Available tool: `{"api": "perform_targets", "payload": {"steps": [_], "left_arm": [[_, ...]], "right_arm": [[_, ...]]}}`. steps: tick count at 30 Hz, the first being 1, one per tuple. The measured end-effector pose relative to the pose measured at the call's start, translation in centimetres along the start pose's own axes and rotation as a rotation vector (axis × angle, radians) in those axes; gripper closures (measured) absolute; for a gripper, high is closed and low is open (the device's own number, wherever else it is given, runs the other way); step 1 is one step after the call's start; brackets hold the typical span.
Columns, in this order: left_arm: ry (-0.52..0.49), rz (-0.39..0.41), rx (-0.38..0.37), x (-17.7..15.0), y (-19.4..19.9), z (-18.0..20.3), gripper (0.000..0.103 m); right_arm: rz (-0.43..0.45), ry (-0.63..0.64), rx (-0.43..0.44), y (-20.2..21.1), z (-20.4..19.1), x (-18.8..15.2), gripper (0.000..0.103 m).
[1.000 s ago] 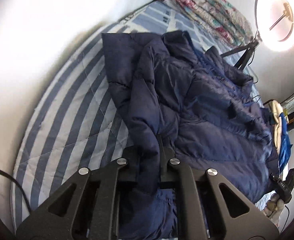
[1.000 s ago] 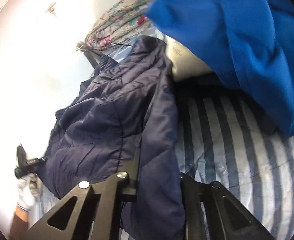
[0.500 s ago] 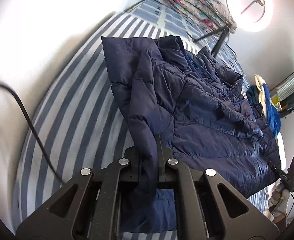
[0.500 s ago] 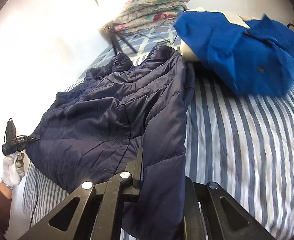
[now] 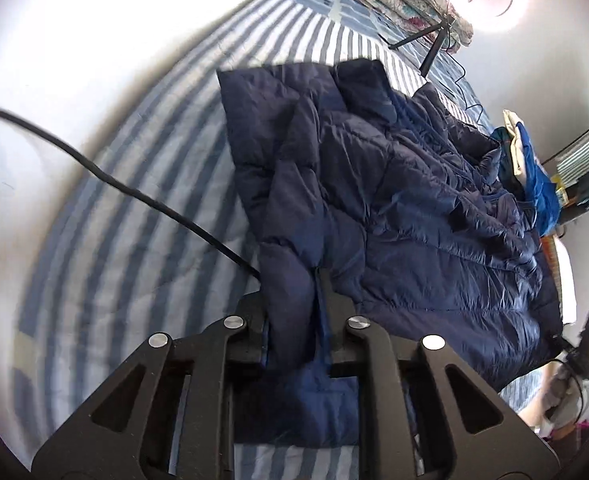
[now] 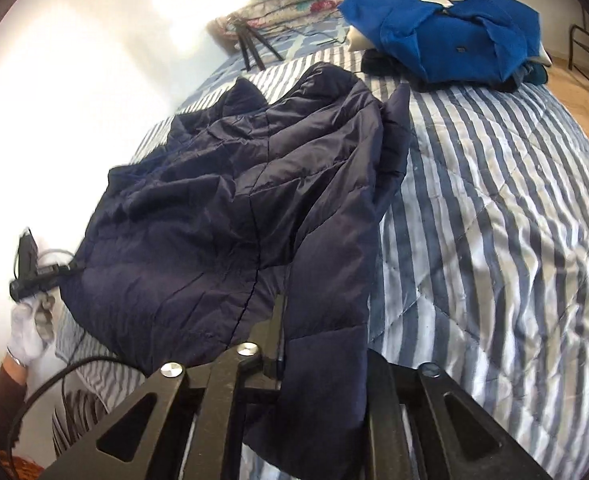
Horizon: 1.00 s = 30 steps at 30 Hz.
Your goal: Fold large clothes
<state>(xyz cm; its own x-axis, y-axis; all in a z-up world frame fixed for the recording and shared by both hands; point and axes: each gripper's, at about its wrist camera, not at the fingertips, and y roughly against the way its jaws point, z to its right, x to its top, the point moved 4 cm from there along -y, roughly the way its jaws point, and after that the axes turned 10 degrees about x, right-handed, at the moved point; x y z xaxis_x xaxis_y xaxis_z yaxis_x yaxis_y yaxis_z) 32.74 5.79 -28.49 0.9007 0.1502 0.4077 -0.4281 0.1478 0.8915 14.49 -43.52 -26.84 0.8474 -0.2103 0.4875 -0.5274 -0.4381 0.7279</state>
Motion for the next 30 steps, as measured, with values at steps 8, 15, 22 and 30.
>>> {"api": "perform_targets", "payload": {"steps": [8, 15, 22, 30], "left_arm": [[-0.113, 0.196, 0.066, 3.0, 9.3, 0.9, 0.082], [-0.219, 0.32, 0.037, 8.0, 14.1, 3.8, 0.057], [-0.37, 0.258, 0.043, 11.6, 8.5, 9.1, 0.056], [-0.389, 0.138, 0.053, 14.5, -0.1, 10.8, 0.056]], "right_arm": [[0.122, 0.161, -0.065, 7.5, -3.1, 3.1, 0.064], [0.265, 0.284, -0.078, 12.4, -6.3, 7.9, 0.046], [0.248, 0.303, -0.059, 7.8, -4.6, 13.7, 0.046], [0.162, 0.237, -0.028, -0.1, -0.6, 17.3, 0.046]]}}
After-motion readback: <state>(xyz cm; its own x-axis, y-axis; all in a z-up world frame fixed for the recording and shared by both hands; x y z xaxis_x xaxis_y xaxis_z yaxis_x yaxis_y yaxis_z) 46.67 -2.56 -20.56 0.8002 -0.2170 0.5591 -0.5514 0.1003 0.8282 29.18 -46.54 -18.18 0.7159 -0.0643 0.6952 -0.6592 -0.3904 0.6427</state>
